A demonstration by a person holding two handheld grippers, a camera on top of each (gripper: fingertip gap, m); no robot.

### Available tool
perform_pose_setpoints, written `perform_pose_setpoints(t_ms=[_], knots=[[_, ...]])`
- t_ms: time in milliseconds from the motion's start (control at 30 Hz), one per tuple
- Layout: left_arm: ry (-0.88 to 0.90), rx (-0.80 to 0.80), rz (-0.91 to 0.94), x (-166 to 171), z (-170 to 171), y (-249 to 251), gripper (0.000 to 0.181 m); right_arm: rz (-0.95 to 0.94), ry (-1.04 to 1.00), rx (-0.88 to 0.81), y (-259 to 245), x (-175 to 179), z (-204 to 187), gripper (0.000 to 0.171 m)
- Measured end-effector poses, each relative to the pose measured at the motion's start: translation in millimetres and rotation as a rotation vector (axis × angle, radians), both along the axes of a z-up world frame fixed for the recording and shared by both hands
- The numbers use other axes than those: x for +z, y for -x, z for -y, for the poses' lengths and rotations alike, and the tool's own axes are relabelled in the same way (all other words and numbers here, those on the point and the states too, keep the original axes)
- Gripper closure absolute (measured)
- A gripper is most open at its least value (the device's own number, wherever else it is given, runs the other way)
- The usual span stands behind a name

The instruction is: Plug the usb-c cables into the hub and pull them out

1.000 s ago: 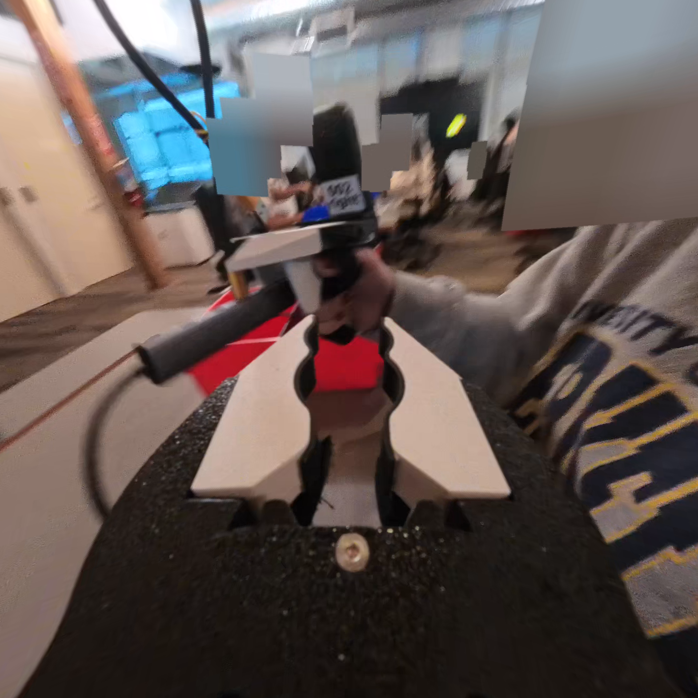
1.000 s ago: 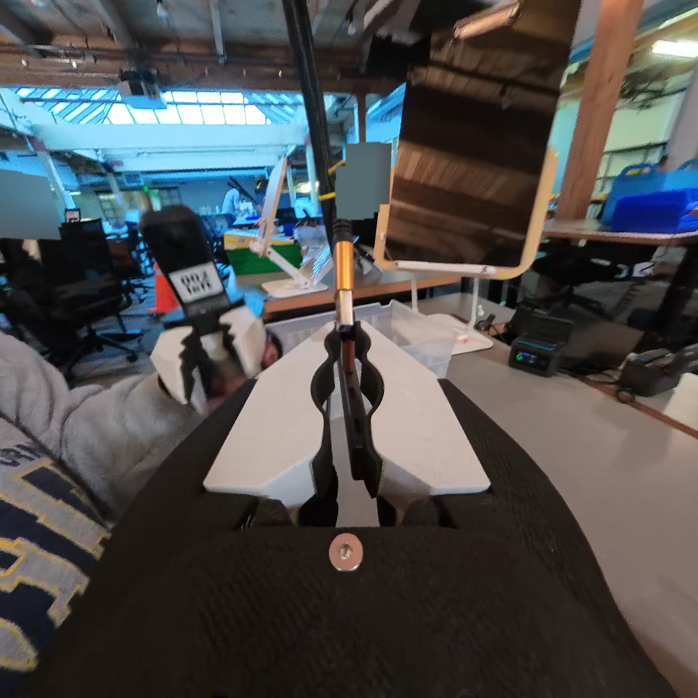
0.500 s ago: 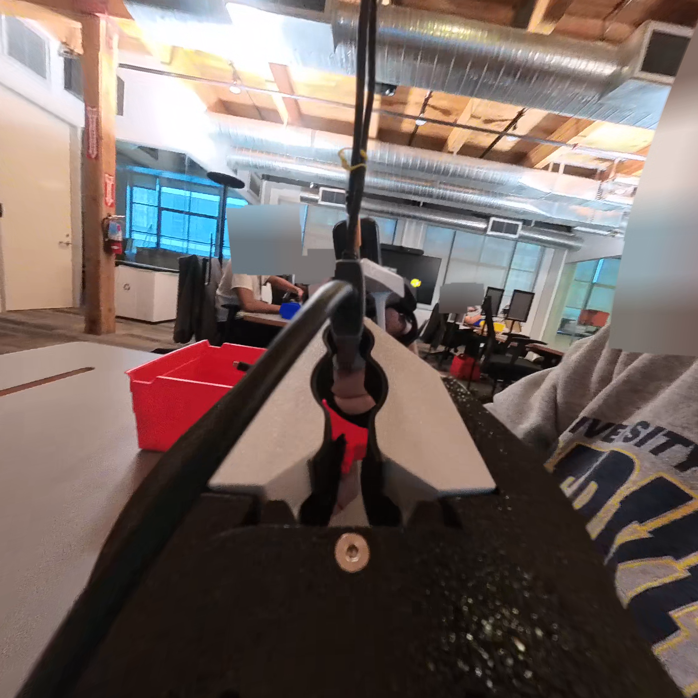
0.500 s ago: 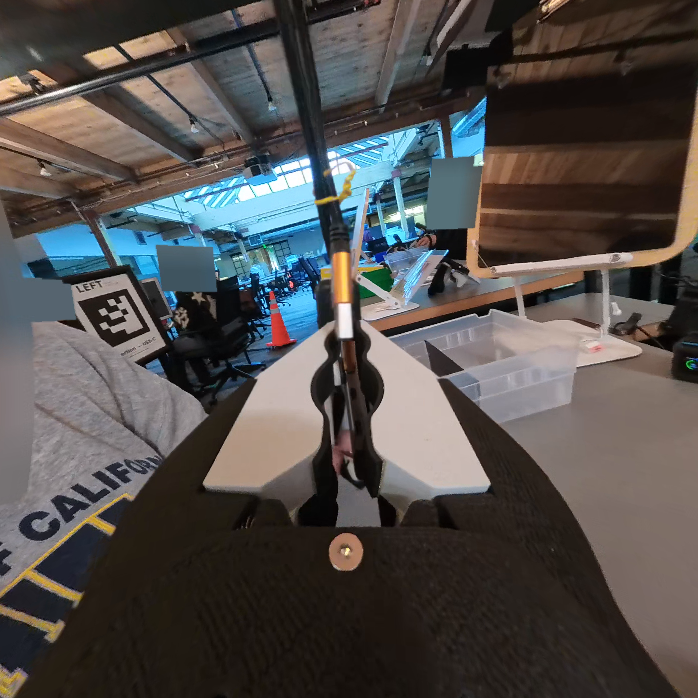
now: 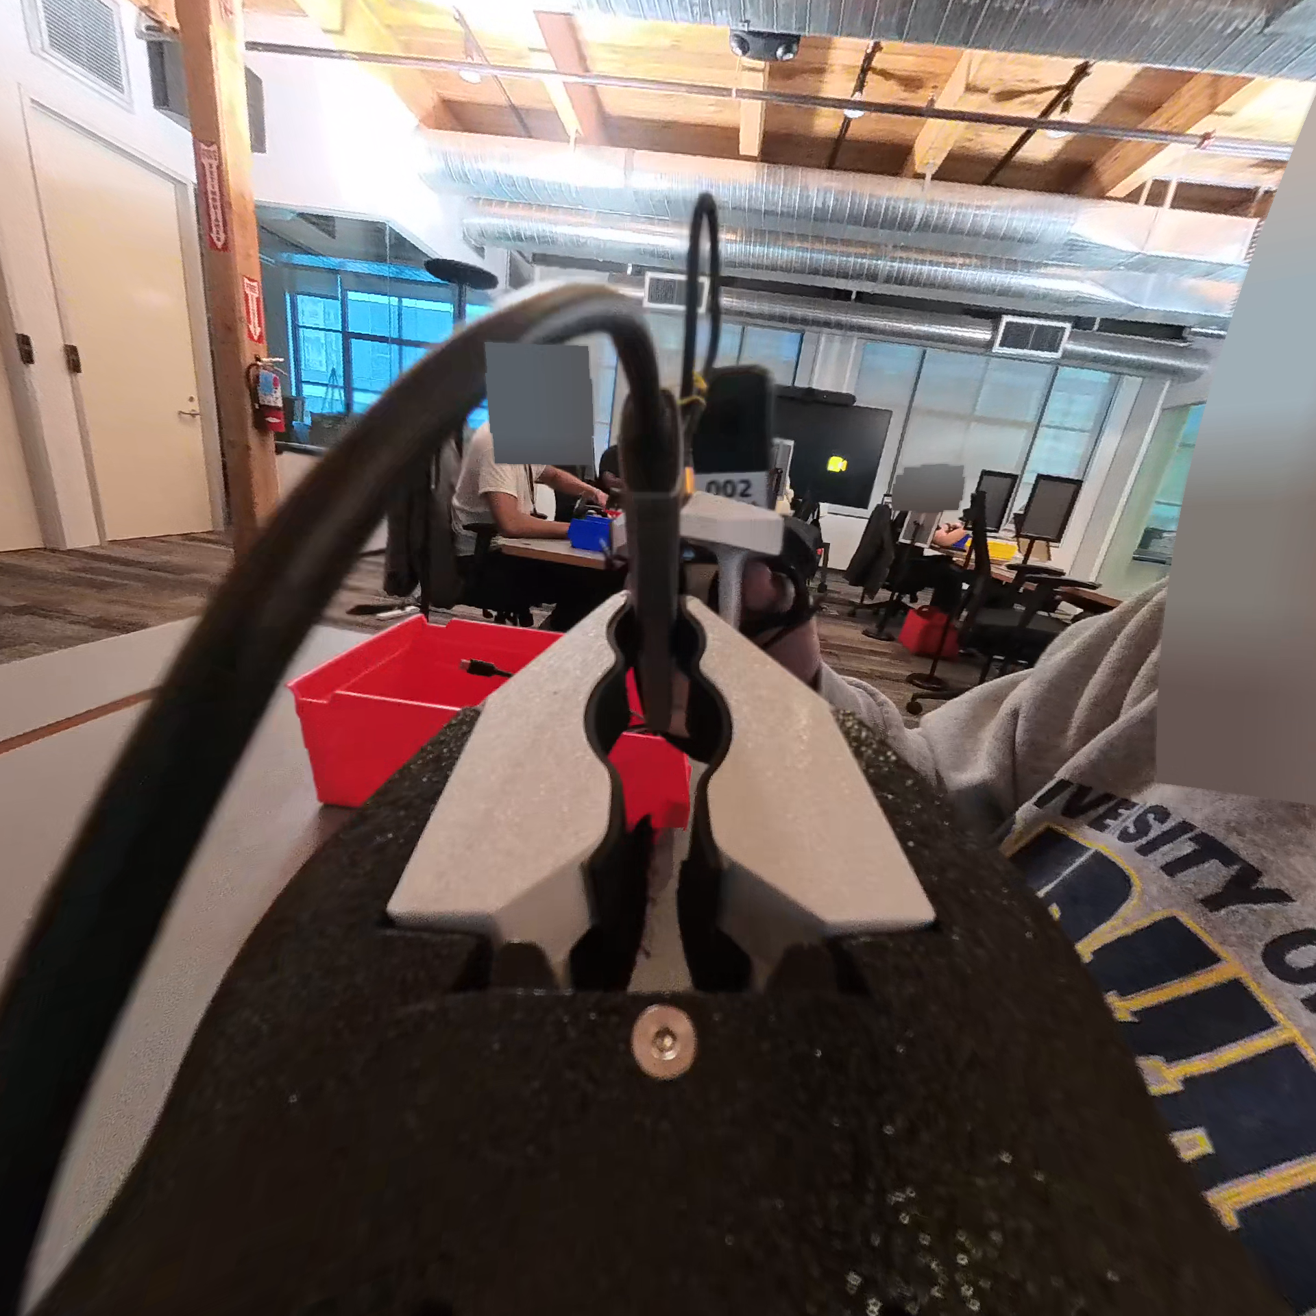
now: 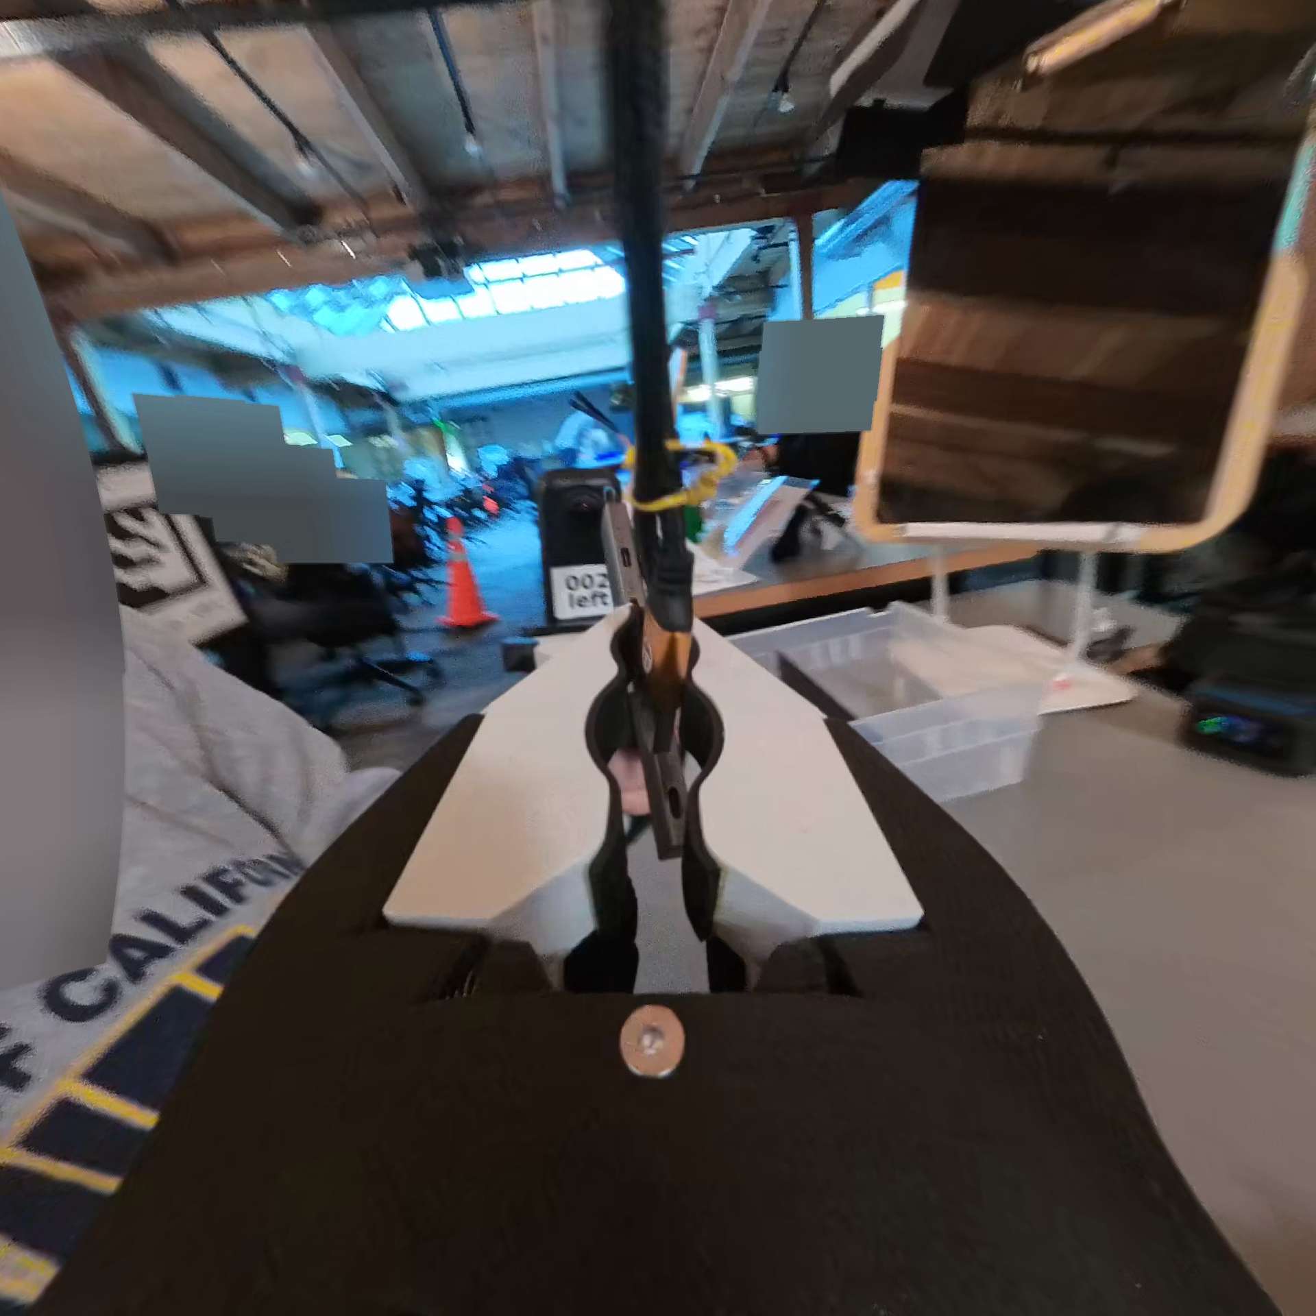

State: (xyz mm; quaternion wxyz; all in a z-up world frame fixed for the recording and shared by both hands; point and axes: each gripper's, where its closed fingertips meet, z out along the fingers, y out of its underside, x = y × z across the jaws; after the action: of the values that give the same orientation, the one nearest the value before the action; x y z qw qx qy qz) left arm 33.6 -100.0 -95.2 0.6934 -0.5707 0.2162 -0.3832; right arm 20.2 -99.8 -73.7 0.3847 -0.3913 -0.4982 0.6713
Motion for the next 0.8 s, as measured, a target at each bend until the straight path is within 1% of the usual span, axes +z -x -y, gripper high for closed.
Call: perform_pose_setpoints(t_ms=[33,67,200,267,300,400,467,533,567,600,633,667,700,733,767,800], knots=[[-0.001,-0.006,0.008,2,2,0,0.173,-0.009,-0.054,-0.033,-1,2,2,0.168],[-0.010,-0.038,0.027,5,7,-2,0.173,-0.019,-0.064,-0.024,-3,5,7,0.168],[-0.038,-0.201,0.144,22,25,-11,0.173,-0.031,0.113,0.150,-13,20,22,0.168],[-0.030,-0.206,0.142,22,25,-11,0.173,-0.014,0.116,0.150,-14,19,22,0.168],[-0.026,-0.182,0.117,20,23,-10,0.173,-0.001,0.078,0.121,-13,16,20,0.168],[-0.036,-0.107,-0.031,14,24,-8,0.173,0.055,-0.077,0.075,-14,7,24,0.168],[-0.059,-0.053,-0.226,5,29,-10,0.173,0.102,-0.183,0.072,-19,-5,29,0.167],[-0.075,-0.043,-0.400,-6,34,-19,0.173,0.152,-0.282,0.088,-30,-16,35,0.167],[-0.071,-0.018,-0.465,-12,34,-18,0.173,0.146,-0.317,0.052,-39,-12,29,0.167],[-0.073,0.067,-0.485,-13,31,2,0.173,0.087,-0.299,-0.031,-57,8,8,0.166],[-0.069,0.115,-0.415,-7,34,25,0.173,0.019,-0.240,-0.092,-83,32,-14,0.166],[-0.058,0.113,-0.312,0,41,43,0.174,-0.015,-0.229,-0.170,-107,46,-35,0.166],[-0.048,0.133,-0.262,0,43,56,0.174,0.010,-0.273,-0.277,-122,47,-53,0.166],[-0.031,0.167,-0.267,-6,40,61,0.174,0.081,-0.337,-0.387,-131,40,-69,0.165],[-0.008,0.173,-0.283,-14,37,59,0.174,0.215,-0.421,-0.485,-137,23,-87,0.165],[0.016,0.156,-0.289,-22,33,53,0.174,0.391,-0.518,-0.572,-145,-1,-108,0.165]])
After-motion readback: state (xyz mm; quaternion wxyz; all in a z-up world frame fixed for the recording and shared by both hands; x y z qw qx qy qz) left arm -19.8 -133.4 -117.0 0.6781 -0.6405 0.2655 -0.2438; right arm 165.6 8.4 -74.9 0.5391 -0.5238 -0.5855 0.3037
